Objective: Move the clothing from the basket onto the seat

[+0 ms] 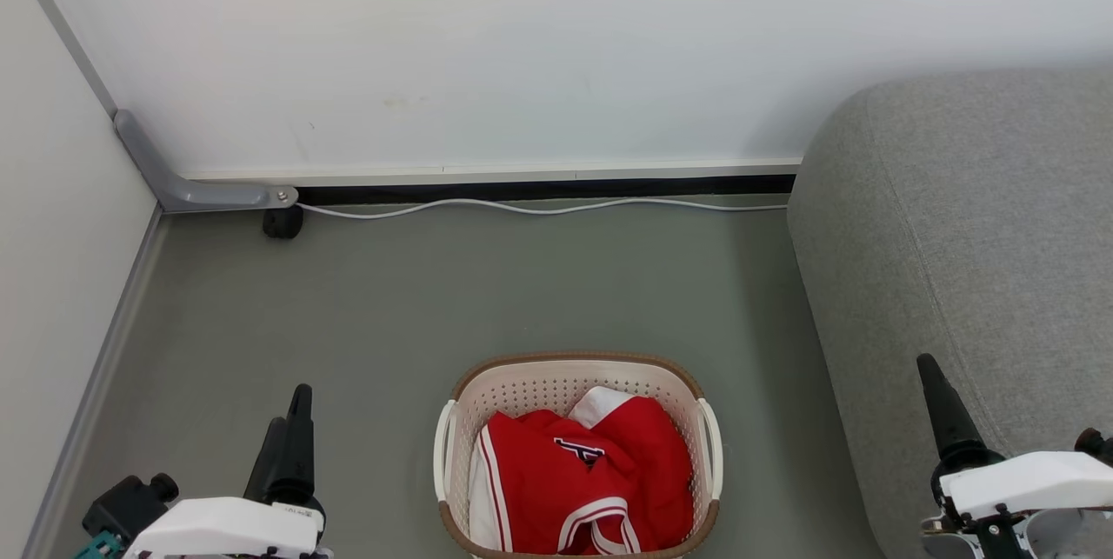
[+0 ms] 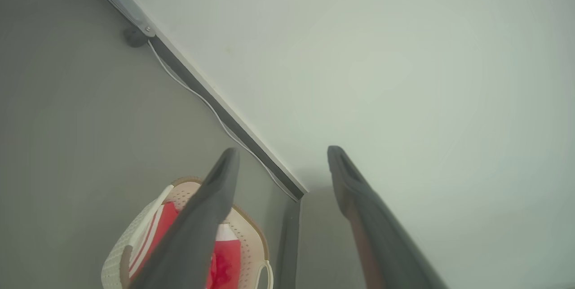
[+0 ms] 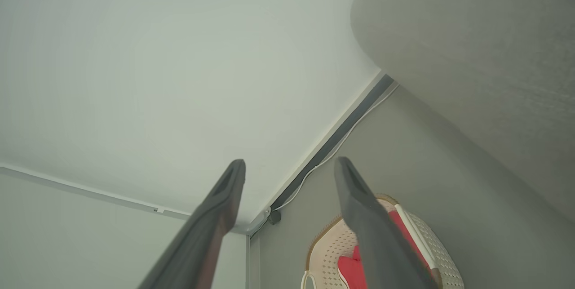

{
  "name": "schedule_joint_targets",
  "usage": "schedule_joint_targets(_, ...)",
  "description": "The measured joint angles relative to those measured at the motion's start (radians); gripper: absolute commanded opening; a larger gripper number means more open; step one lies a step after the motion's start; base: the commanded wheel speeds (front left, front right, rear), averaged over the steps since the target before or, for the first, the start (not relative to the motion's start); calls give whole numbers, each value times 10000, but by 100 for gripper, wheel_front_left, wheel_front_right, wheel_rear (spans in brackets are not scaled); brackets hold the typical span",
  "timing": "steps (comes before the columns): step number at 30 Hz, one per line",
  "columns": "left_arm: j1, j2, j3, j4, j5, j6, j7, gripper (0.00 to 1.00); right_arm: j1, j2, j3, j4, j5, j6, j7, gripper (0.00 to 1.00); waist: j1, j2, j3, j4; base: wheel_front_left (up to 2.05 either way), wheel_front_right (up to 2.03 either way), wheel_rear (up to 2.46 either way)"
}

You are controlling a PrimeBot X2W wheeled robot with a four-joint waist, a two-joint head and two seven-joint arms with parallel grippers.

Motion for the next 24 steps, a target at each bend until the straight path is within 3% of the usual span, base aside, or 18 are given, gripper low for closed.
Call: schedule_joint_targets(24, -183, 54, -297, -109, 3358, -4, -673, 100, -435, -523, 750, 6, -2794, 2, -663, 100, -1, 0, 13, -42, 0, 0, 0)
